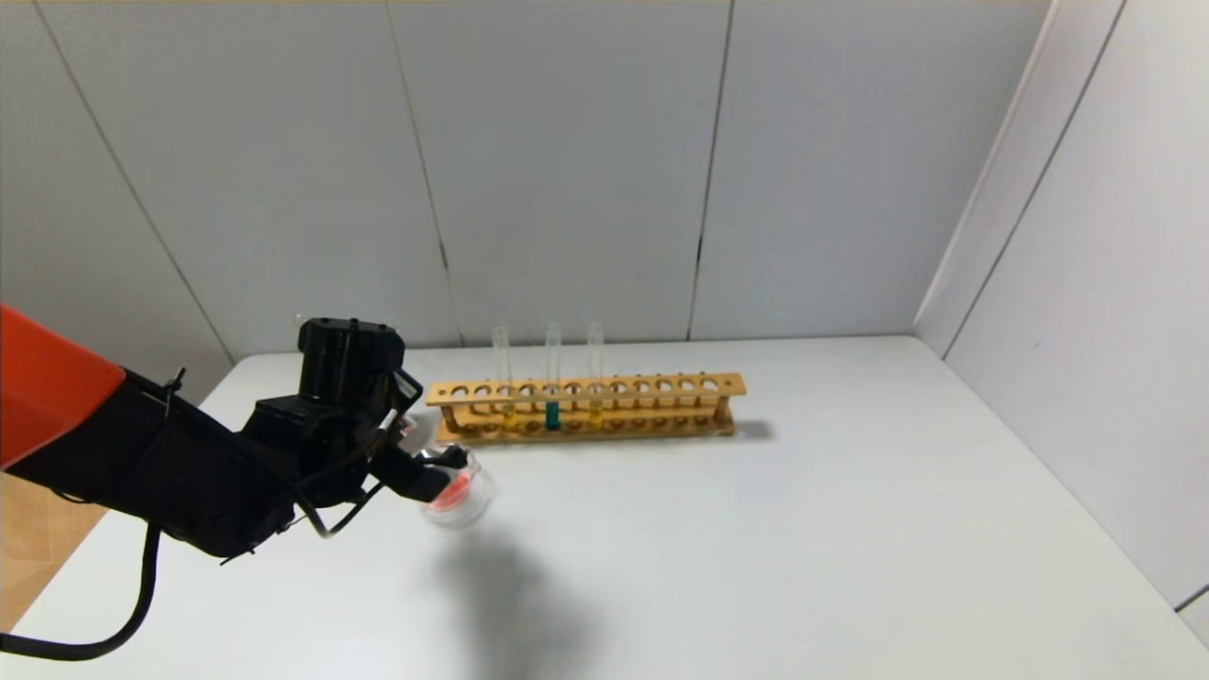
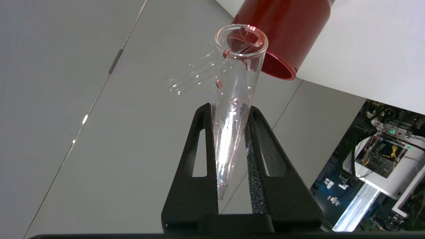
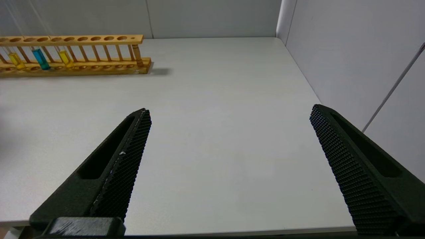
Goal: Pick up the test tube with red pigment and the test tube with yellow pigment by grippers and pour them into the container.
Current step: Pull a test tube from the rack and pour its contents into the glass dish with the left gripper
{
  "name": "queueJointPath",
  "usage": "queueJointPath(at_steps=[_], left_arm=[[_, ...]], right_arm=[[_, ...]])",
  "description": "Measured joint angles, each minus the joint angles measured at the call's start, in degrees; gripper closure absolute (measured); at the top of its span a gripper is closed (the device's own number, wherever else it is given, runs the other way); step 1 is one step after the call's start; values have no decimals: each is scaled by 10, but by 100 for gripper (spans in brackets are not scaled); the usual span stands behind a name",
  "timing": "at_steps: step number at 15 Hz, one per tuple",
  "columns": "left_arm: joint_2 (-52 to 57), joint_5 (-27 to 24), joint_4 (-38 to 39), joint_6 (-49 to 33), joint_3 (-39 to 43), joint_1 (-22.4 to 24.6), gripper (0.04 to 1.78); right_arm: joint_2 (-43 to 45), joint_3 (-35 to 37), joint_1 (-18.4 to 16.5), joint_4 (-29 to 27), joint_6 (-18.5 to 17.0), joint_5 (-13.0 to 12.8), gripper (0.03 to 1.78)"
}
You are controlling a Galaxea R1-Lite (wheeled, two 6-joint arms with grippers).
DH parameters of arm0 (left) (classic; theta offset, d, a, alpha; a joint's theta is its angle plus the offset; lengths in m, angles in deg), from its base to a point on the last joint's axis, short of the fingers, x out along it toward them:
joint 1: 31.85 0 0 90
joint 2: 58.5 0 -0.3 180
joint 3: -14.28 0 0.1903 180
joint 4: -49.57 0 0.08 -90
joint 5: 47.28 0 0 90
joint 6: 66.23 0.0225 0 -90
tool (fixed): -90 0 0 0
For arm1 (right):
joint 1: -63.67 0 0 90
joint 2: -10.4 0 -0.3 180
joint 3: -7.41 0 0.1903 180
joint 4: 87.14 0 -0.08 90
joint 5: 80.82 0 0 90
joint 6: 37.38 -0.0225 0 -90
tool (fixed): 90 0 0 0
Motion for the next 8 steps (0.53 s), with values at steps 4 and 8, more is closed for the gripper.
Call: queueJointPath(at_steps=[4,8], left_arm=[[-1,10,0,8,-1,-4,151],[3,16,4,39,-5,-8,151]], right_arm=[[0,0,0,0,0,0,6],[0,0,0,0,0,0,6]])
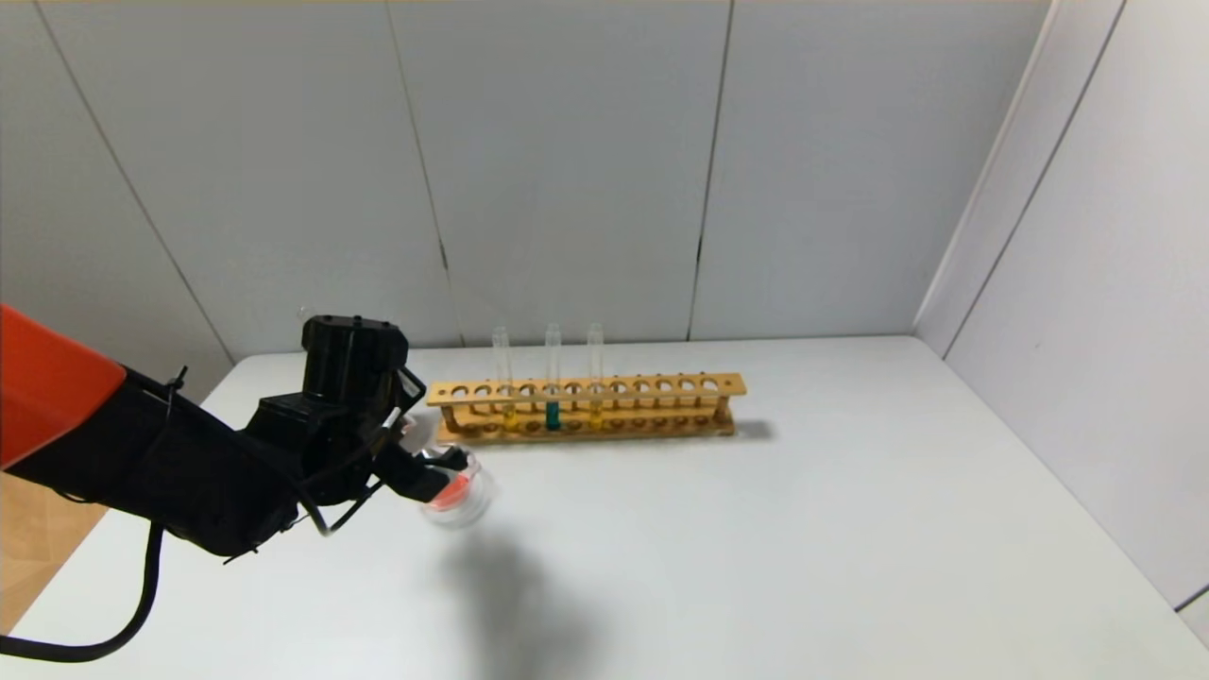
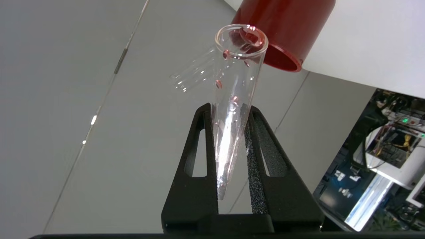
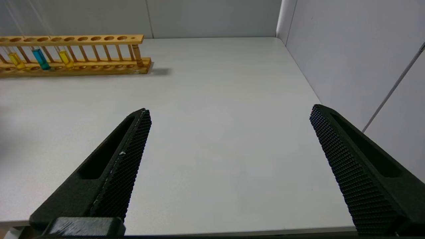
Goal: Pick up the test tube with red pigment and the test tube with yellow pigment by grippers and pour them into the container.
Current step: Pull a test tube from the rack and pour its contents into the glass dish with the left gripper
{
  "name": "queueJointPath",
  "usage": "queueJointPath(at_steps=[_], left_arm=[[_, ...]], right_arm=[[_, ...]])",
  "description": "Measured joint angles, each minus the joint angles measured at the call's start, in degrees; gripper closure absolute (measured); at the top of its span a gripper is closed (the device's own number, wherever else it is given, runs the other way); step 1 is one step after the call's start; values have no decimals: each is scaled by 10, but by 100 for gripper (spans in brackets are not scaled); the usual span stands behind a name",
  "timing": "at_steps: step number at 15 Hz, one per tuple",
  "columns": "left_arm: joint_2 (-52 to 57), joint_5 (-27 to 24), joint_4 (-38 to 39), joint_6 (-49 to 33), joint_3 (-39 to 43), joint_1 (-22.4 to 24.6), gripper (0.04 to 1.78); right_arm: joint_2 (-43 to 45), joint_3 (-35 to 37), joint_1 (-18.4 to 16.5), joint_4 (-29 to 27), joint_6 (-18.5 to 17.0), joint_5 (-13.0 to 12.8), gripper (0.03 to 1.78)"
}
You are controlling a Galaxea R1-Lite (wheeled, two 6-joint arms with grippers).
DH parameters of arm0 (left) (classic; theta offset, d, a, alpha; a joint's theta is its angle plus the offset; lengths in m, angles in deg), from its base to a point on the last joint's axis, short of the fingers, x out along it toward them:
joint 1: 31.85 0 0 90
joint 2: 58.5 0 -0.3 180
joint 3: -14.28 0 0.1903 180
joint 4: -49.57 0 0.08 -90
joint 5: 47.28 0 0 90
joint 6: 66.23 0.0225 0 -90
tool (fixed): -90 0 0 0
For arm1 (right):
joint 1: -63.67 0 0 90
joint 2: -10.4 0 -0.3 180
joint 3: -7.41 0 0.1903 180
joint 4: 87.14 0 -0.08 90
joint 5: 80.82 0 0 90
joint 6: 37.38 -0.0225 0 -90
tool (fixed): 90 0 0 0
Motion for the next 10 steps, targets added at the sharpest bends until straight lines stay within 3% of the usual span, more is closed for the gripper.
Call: queueJointPath(at_steps=[10], left_arm=[[11,13,37,82,3,-4,151]], right_arm=[[0,0,0,0,0,0,6]])
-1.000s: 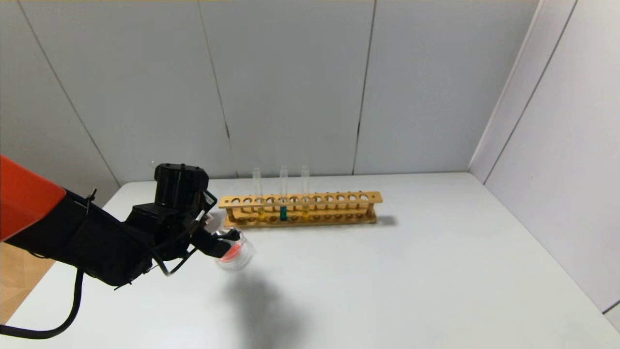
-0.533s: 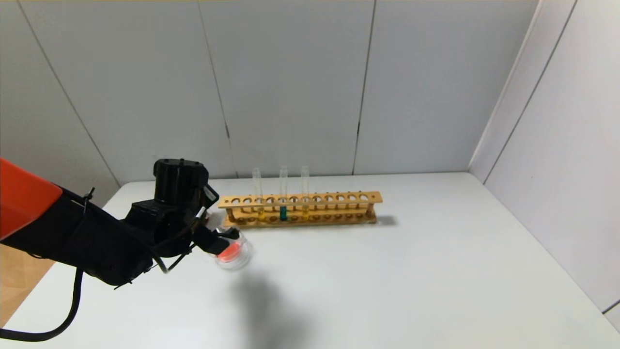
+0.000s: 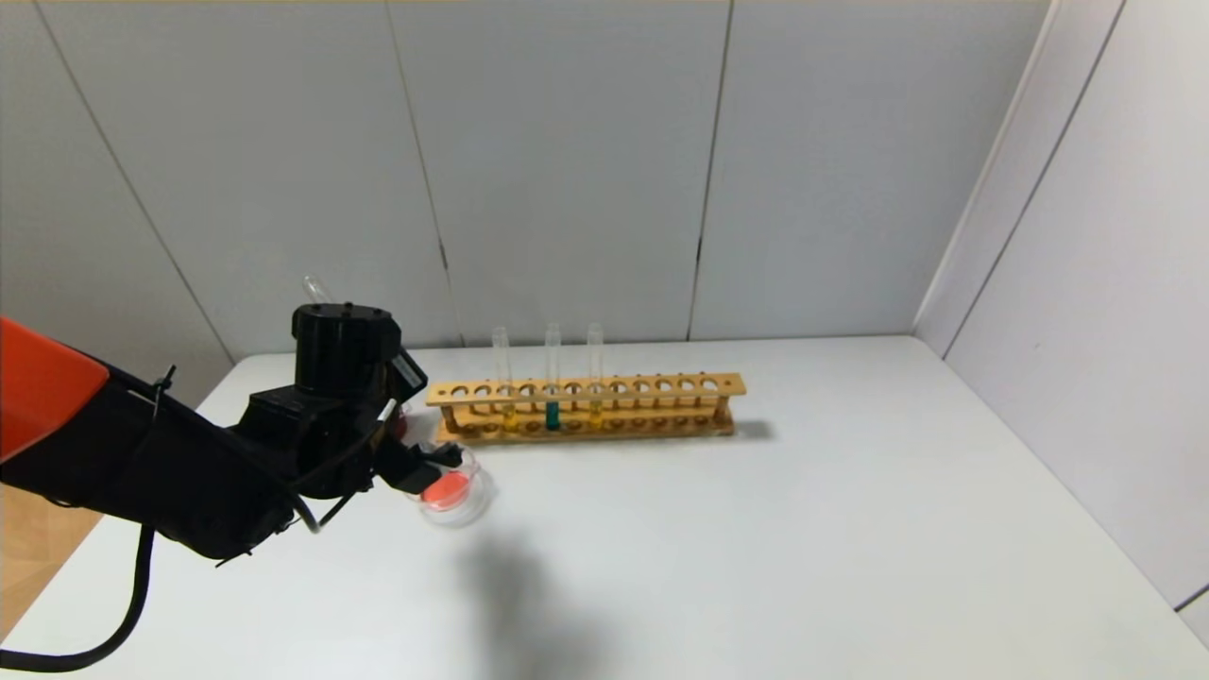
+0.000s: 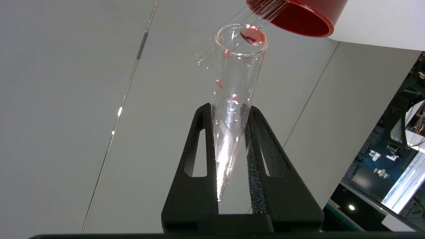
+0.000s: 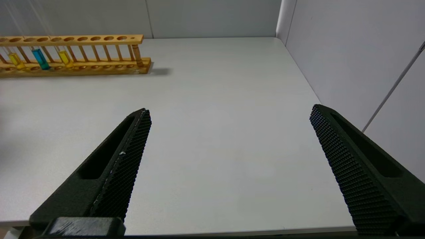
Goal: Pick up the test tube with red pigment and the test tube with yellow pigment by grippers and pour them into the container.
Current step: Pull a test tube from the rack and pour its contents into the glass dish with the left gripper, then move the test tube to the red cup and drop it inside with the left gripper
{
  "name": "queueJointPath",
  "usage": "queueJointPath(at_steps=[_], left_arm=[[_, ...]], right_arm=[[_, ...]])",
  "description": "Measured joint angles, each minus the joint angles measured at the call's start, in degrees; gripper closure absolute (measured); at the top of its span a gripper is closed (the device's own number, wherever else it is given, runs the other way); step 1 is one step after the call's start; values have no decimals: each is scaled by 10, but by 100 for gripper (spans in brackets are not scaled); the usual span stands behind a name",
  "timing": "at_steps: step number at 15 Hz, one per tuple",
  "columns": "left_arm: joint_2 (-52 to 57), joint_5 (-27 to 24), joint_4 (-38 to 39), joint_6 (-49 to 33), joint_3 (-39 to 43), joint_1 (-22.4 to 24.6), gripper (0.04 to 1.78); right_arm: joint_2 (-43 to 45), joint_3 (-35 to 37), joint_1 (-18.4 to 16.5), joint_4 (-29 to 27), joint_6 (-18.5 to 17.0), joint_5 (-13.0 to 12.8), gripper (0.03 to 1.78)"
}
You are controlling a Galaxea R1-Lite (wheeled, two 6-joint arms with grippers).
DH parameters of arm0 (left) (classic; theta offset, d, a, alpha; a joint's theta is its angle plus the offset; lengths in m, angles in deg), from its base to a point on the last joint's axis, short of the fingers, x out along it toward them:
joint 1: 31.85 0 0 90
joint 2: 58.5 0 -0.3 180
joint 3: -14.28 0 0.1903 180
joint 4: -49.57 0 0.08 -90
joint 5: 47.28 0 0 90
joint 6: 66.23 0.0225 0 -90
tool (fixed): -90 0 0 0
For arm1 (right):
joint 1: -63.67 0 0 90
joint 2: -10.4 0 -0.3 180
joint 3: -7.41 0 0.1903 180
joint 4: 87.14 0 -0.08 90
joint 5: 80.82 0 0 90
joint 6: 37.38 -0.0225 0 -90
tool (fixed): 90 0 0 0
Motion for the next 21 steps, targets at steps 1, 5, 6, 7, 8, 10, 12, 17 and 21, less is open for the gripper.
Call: queueJointPath(at_steps=[1,5,6,7,8,10,12,17,21], left_arm=[[1,0,0,-1,0,0,151],[2,0,0,-1,1,0,151],[2,0,0,-1,1,0,151],[2,0,0,0,1,0,151],[2,0,0,-1,1,0,151],[3,-1,8,-5,1,0,151],[8,-8,43,-18,0,-1,151],[31,13,72,-218,61,0,151],[58,15,69,-499,133,2,151]], right_arm=[[0,0,0,0,0,0,6],[0,0,0,0,0,0,6],[0,0,0,0,0,0,6],[0,0,0,0,0,0,6],[0,0,0,0,0,0,6],[0,0,0,0,0,0,6],[0,0,0,0,0,0,6],[0,0,0,0,0,0,6],[0,0,0,0,0,0,6]])
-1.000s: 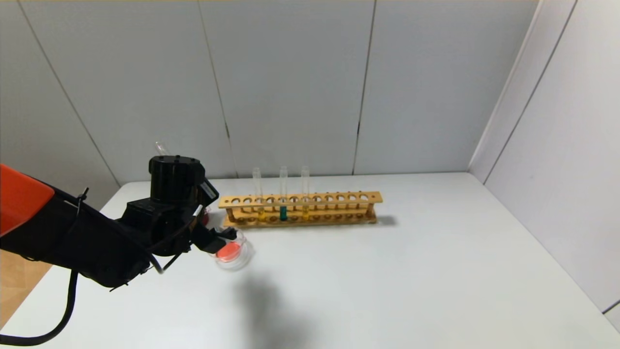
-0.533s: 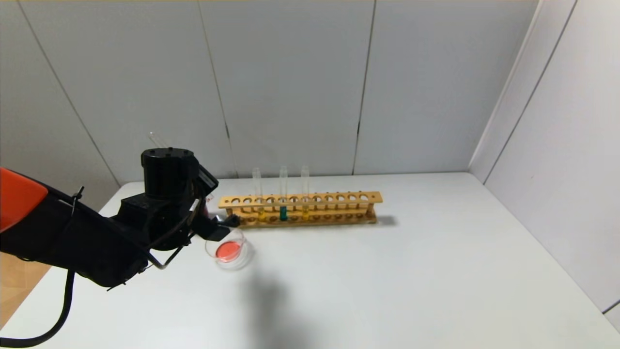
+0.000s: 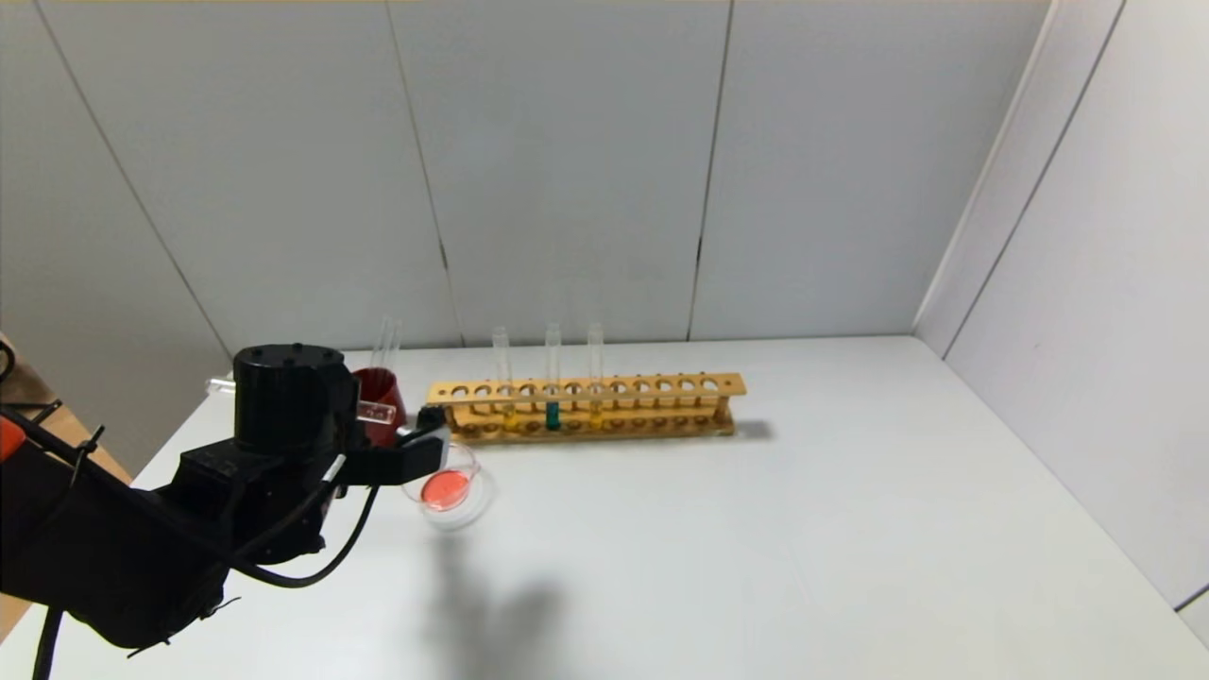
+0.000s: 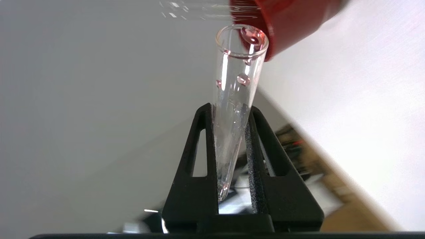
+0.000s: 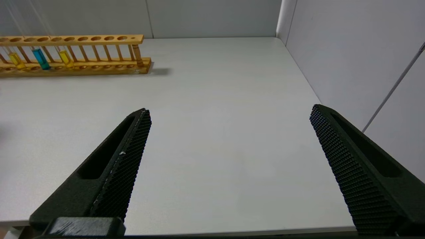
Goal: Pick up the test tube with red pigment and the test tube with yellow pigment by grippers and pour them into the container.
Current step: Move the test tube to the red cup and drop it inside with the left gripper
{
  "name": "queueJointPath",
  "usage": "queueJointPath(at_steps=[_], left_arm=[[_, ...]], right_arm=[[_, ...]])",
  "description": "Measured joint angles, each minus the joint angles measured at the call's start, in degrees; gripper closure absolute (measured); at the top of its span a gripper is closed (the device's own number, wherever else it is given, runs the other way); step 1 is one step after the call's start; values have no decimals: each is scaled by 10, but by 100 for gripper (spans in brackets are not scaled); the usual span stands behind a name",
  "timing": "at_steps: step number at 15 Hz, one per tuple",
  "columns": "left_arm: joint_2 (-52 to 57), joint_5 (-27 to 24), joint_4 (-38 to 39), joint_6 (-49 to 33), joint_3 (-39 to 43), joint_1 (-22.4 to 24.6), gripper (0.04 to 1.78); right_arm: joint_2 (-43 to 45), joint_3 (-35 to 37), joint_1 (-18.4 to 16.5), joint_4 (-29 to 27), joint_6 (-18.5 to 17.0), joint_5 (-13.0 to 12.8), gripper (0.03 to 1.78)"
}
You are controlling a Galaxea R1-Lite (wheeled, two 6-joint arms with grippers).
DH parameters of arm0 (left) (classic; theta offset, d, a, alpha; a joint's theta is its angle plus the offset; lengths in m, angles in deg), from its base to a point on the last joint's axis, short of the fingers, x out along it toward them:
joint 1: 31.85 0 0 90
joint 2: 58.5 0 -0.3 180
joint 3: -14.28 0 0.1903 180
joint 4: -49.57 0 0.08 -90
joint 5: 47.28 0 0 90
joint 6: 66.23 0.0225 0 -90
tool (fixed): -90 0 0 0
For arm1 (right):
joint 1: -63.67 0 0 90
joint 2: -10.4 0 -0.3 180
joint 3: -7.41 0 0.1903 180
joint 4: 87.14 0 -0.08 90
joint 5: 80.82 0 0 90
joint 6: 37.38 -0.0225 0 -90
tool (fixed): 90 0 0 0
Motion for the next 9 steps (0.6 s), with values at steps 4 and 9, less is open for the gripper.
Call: queueJointPath(at_steps=[4,9], left_arm=[[11,-9,2,-307,14,4,151],[18,-51,2,-631,-19,8,151]], right_arm=[[0,0,0,0,0,0,6],[0,0,0,0,0,0,6]])
